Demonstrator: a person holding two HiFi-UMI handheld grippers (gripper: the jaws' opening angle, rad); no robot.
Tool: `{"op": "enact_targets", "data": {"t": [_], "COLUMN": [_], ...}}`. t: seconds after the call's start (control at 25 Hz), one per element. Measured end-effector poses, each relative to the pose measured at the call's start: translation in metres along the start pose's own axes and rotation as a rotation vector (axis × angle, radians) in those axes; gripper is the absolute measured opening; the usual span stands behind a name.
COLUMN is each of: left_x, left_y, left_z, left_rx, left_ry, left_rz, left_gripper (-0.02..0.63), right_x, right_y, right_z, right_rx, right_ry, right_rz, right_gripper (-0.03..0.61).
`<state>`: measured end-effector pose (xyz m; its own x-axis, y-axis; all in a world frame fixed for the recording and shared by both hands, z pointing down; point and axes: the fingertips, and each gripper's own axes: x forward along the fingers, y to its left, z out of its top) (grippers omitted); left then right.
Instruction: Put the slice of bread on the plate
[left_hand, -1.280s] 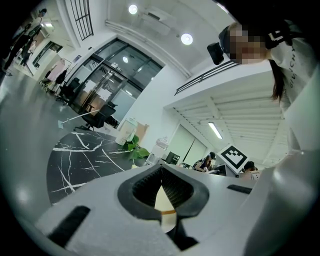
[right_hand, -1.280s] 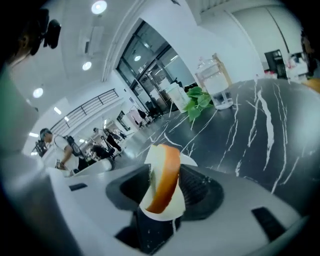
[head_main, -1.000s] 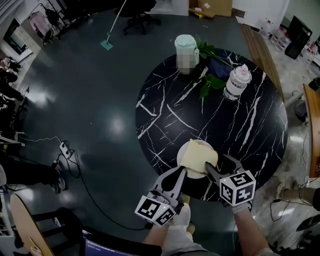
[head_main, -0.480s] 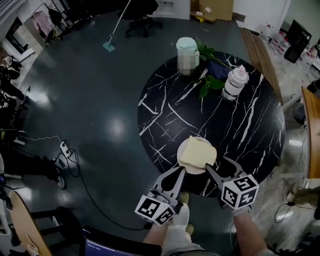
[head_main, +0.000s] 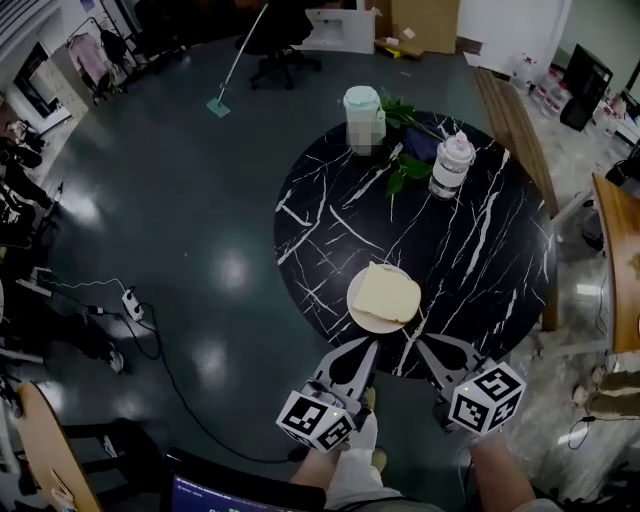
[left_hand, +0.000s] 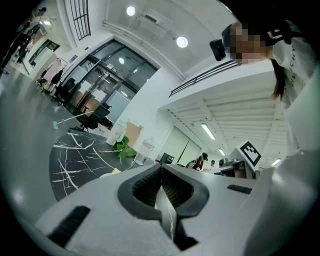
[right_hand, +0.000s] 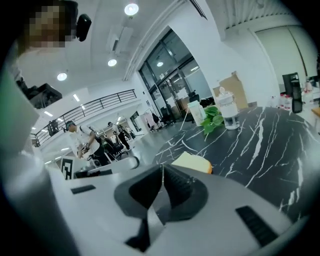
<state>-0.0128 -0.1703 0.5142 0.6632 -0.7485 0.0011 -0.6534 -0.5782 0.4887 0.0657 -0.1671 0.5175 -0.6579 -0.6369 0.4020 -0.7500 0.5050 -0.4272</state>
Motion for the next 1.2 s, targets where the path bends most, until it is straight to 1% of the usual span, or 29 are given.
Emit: {"op": "enact_targets", "data": {"t": [0.12, 0.32, 0.48, 0.68, 0.76, 0.92, 1.2], "left_x": [-0.006, -0.015, -0.020, -0.030, -0.033, -0.038, -0.044], "left_y": [-0.018, -0.050, -0.071, -0.092, -0.097, -0.107, -0.114], "left_z": [-0.001, 0.002, 0.011, 0.019, 0.020, 0.021, 0.022], "left_rx": [0.002, 0.016, 0.045, 0.065, 0.071, 0.080, 0.089], "left_ry": [0.002, 0.003, -0.007, -0.015, -0.018, -0.018, -0.015], "left_rz": [-0.012, -0.041, -0.071, -0.084, -0.086, -0.088, -0.082], "left_gripper": [0.008, 0.008, 0.008, 0.008, 0.008, 0.008, 0.008], "right_x": [-0.020, -0.052, -0.071, -0.092, -0.098, -0.108, -0.117], "right_y": [0.019, 0.049, 0.064, 0.075, 0.077, 0.077, 0.083], "right_z": [0.005, 0.012, 0.019, 0.017, 0.014, 0.006, 0.007], "right_rx": [-0.005, -0.045, -0.068, -0.087, -0.077, -0.039, -0.046], "right_ry": [-0.055, -0.111, -0.161, -0.151, -0.157, -0.155, -0.160], "right_rz": [0.039, 0.065, 0.081, 0.044, 0.036, 0.028, 0.034], "right_gripper": [0.011, 0.010, 0.011, 0.009, 0.009, 0.009, 0.009]}}
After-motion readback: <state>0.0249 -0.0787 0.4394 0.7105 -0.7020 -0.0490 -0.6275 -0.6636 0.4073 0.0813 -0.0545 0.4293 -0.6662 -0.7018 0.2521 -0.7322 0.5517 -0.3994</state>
